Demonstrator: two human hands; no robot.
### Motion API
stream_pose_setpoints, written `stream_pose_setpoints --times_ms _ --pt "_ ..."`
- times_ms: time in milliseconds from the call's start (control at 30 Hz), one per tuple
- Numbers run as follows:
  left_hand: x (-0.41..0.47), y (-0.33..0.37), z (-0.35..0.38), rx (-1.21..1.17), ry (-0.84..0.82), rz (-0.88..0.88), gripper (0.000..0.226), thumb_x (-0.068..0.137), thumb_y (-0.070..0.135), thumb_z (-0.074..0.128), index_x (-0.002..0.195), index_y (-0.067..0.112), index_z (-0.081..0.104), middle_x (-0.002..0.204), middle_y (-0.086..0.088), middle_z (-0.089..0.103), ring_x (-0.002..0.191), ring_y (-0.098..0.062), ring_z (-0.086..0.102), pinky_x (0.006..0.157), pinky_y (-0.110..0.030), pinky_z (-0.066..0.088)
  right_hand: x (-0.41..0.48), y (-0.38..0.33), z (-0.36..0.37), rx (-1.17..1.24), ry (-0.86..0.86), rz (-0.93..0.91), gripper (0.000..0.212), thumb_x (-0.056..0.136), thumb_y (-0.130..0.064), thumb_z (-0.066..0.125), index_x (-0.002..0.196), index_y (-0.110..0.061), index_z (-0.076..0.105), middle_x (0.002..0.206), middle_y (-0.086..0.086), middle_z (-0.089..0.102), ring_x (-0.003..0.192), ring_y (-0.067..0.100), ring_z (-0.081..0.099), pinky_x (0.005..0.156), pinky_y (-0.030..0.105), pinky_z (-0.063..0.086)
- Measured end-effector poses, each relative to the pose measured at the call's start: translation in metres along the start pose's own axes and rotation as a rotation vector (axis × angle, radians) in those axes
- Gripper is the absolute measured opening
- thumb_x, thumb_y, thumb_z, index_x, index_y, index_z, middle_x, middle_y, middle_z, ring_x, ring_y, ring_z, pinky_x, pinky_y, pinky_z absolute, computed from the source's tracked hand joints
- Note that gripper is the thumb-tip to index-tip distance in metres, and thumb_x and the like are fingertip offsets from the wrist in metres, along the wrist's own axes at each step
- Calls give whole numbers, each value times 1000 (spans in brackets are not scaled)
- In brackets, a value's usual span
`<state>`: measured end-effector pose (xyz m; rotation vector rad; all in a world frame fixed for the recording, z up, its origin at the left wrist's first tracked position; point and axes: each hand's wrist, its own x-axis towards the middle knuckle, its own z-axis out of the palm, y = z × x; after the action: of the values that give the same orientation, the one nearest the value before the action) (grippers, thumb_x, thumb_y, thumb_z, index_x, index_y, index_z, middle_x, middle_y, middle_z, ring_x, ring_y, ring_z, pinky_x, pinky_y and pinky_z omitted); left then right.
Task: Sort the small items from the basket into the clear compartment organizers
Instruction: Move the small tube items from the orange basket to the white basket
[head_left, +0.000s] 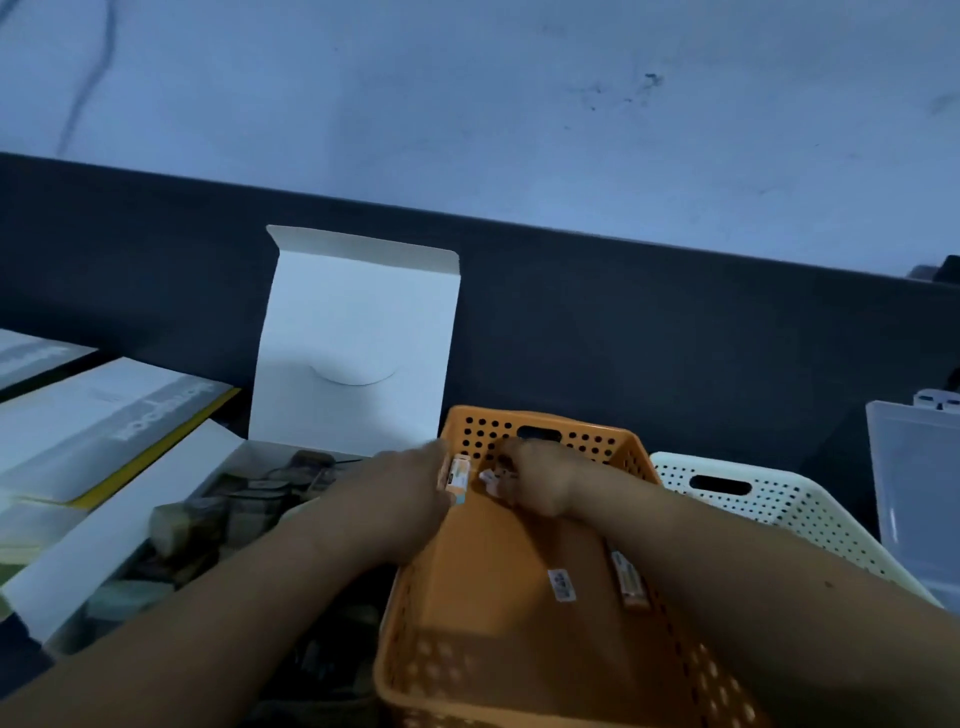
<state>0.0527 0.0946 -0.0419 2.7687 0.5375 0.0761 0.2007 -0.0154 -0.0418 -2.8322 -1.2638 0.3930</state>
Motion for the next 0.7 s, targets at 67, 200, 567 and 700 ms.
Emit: stream_pose_setpoints --times_ms 67,200,567,700 --pt "2 -3 3 8 12 13 27 92 39 44 118 32 41 112 2 61 93 -19 59 82 -41 51 5 -4 5 -32 16 21 49 89 -45 59 127 -17 45 111 5 58 89 19 54 73 32 46" --pt "5 -8 6 -4 21 51 35 94 35 43 128 31 36 113 2 60 93 -19 59 83 -41 51 9 -11 14 -45 -30 30 25 91 -38 59 106 -21 50 104 3 58 90 19 56 71 30 44" --pt "0 -16 4 -120 32 129 31 89 32 41 120 33 42 108 5 61 94 -19 59 81 -41 52 5 -25 -1 54 -126 47 48 89 -11 59 134 -21 47 106 8 63 77 22 67 58 29 55" --pt "-4 -12 2 -140 49 130 26 87 32 41 113 34 44 100 7 62 86 -17 60 77 -41 53 -21 -4 -30 318 57 67 32 90 -9 57 120 -19 50 94 3 63 69 14 67 54 23 55"
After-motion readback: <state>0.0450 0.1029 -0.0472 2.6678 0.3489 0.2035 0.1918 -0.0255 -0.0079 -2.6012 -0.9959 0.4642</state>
